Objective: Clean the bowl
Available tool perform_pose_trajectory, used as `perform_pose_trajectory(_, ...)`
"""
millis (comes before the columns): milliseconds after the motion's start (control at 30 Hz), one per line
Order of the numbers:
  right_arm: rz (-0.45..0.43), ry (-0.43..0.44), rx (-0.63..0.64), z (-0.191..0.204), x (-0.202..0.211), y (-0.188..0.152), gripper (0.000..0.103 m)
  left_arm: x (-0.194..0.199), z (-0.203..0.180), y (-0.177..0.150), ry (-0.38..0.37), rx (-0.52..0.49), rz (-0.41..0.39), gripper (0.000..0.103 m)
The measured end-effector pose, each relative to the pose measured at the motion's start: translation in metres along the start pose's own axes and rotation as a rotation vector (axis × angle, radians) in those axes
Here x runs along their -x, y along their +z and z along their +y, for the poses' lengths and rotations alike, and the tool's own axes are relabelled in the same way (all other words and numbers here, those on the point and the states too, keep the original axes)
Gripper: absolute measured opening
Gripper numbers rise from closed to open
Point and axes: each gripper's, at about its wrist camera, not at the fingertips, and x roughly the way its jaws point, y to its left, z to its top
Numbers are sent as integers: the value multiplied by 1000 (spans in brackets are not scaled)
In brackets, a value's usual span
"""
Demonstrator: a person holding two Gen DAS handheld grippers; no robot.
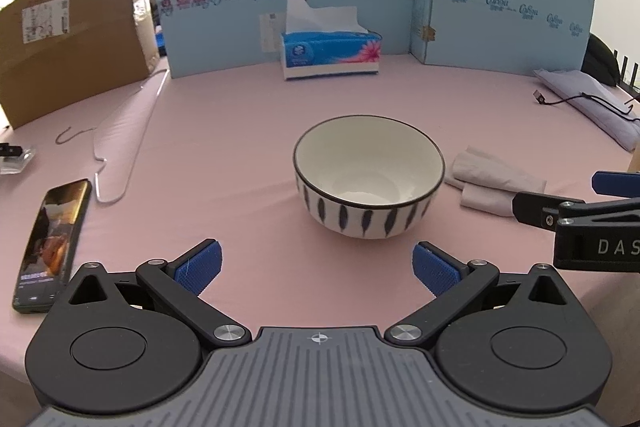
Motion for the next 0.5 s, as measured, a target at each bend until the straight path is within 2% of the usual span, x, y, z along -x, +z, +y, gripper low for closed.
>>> perform_pose_trajectory(300, -9, 9, -19, -9, 1, -3, 103, -3, -13, -4, 15, -11, 35, 103)
perform_pose_trajectory(500, 12, -10, -14, -2, 2, -2, 103, -7, -1, -3, -4, 9, 38, 103)
